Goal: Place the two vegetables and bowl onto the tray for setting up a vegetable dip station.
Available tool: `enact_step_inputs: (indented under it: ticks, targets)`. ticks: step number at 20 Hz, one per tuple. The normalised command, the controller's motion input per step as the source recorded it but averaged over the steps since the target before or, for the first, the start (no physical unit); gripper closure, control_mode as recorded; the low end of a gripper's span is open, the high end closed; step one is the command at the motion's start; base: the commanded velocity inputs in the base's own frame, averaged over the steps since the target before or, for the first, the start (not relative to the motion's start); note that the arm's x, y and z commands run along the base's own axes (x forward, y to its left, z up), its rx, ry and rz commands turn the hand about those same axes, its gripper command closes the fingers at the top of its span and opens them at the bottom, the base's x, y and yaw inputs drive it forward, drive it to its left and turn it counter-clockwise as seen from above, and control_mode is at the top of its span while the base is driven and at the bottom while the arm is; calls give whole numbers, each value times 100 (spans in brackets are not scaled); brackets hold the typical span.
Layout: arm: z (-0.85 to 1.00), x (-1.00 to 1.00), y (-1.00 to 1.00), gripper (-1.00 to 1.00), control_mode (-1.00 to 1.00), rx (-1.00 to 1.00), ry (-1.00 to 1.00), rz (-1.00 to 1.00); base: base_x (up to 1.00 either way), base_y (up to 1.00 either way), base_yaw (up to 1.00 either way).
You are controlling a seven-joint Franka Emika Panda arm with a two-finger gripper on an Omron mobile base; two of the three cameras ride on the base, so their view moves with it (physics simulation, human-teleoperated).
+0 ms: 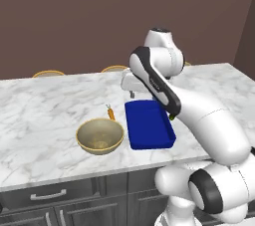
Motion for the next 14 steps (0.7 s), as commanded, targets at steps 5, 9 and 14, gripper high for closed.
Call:
enact_step_inputs:
  ticks: [5, 9, 14]
  targets:
    - [-15, 0, 1, -100, -100, 1, 21, 0, 0, 0, 0]
    - [-33, 0, 5, -100, -100, 0, 16, 0, 0, 0, 0]
    - [-43, -4, 17, -100, -100, 0, 10, 0, 0, 0, 0]
